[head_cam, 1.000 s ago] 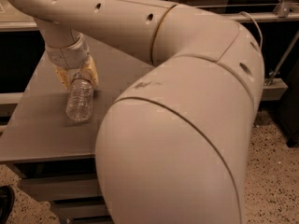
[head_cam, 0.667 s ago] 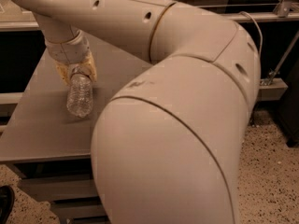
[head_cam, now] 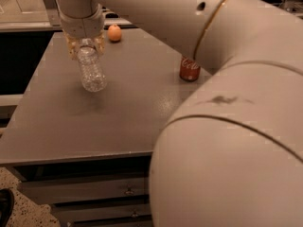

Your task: Place water bottle upright

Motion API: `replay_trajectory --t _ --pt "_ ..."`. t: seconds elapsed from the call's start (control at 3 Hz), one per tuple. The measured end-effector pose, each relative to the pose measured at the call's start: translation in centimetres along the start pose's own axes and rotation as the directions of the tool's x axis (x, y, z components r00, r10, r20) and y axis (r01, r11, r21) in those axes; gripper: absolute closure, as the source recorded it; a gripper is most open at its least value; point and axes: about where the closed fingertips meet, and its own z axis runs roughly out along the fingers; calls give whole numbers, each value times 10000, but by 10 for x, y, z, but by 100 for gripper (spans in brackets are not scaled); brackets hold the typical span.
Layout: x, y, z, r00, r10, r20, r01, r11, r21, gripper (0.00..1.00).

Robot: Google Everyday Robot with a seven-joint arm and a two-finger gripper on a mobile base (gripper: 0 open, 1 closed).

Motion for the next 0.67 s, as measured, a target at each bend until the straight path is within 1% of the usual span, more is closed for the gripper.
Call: replay_trajectory --t 0.33,0.67 --pt "5 -16 -33 9824 -865 1657 1118 9824 -1496 100" --pt "28 -25 -42 9528 -978 2874 1859 9363 -2978 100"
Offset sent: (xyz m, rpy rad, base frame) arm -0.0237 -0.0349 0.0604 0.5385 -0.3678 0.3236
